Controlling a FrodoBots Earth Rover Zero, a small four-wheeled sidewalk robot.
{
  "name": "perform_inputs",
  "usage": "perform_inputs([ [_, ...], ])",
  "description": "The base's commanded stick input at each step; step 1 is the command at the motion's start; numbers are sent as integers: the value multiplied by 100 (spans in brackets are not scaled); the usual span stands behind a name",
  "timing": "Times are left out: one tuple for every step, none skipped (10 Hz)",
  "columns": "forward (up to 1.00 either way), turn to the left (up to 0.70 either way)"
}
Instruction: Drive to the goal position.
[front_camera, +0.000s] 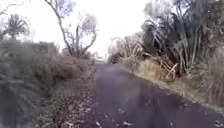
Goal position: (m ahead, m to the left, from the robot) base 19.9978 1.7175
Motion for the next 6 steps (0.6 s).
perform_inputs([
  [85, -34],
  [85, -17],
  [85, 0],
  [85, 0],
  [85, 0],
  [85, 0],
])
